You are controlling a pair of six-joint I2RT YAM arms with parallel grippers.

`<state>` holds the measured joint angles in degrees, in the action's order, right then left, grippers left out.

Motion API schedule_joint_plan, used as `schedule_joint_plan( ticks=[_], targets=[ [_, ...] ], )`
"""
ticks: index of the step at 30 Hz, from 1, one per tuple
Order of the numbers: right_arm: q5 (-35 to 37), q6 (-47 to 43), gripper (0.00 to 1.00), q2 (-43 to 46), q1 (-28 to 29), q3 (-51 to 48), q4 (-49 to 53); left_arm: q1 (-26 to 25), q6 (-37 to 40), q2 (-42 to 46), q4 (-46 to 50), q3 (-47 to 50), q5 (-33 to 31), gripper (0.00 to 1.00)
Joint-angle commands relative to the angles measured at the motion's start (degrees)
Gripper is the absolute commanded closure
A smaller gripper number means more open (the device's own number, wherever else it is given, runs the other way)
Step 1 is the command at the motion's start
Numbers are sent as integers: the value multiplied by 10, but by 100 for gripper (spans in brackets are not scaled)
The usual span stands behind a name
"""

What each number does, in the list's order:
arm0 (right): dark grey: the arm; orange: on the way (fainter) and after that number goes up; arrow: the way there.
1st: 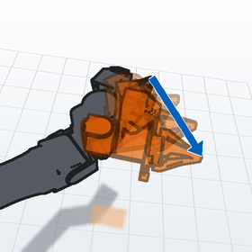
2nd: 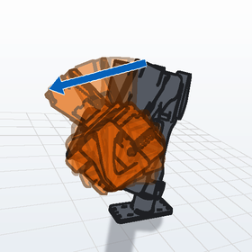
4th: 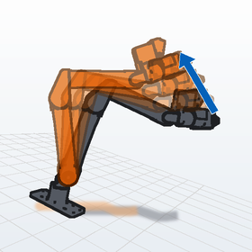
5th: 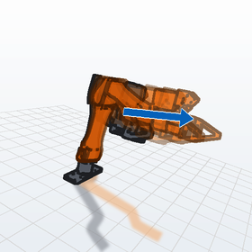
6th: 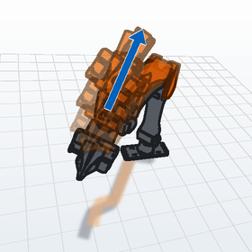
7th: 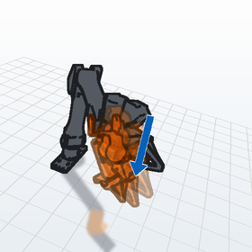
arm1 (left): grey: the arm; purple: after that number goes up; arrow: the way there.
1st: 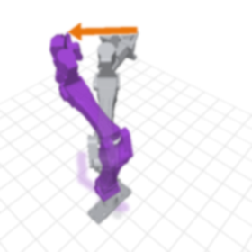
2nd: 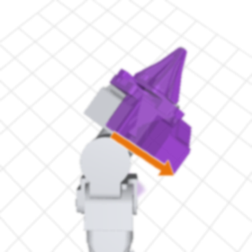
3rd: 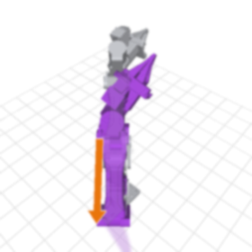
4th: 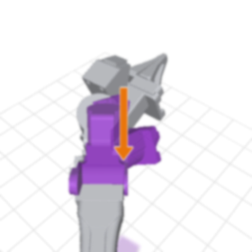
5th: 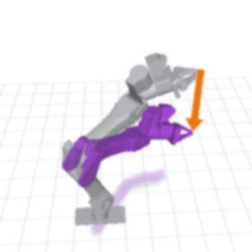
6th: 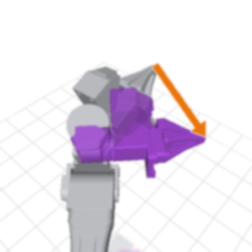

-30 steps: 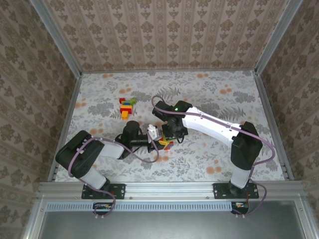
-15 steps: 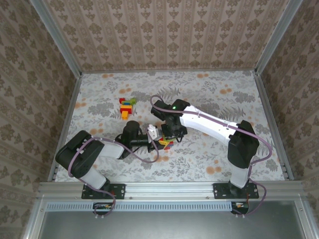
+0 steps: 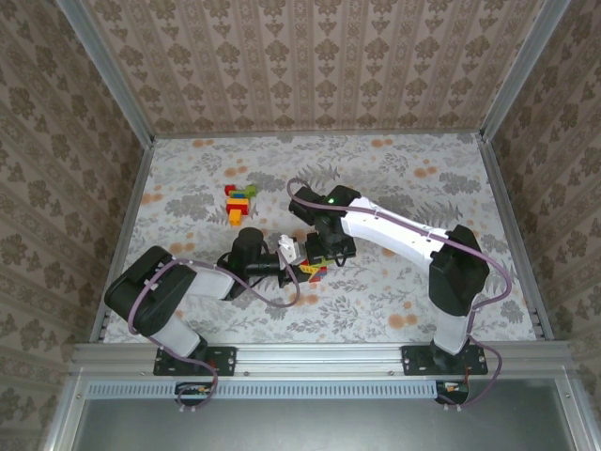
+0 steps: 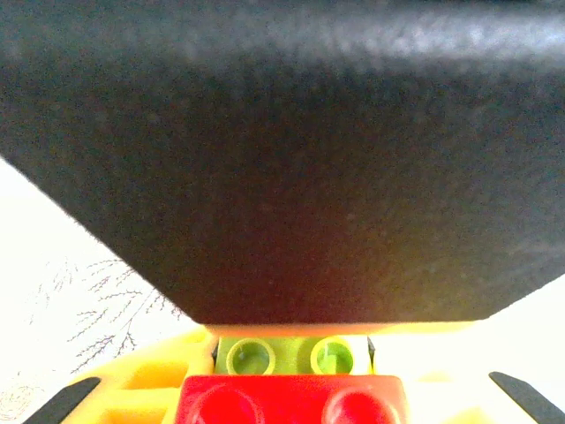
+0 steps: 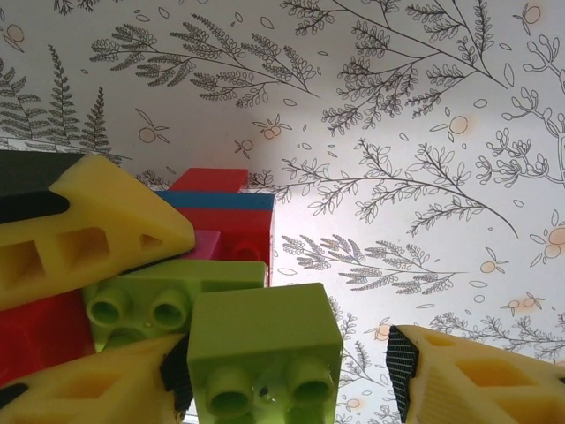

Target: Assemble a carrot with lego

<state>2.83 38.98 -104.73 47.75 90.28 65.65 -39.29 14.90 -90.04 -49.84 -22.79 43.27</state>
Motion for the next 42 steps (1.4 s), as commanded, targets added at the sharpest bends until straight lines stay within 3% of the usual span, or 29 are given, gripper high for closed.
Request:
schedule_joint_plan(
  ticks=[1,15,27,33,42],
  targets=[
    [-18,-4,34,-3,8,-9,-64,-12,29,-21,56,-3,-24,78],
    [8,-17,30,82,-5,-32,-67,-12,30,-25,66,-10,-26,78],
    [60,0,32,244,-125,-227,-108,-13,32,-26,69,-12,-30,79],
    [98,-41,34,203,-182,-251,-99,-13,33,-25,70,-13,-28,79],
    [107,-188,35,103,-254,-246,-154,-13,31,-24,72,-13,-29,79]
  ],
)
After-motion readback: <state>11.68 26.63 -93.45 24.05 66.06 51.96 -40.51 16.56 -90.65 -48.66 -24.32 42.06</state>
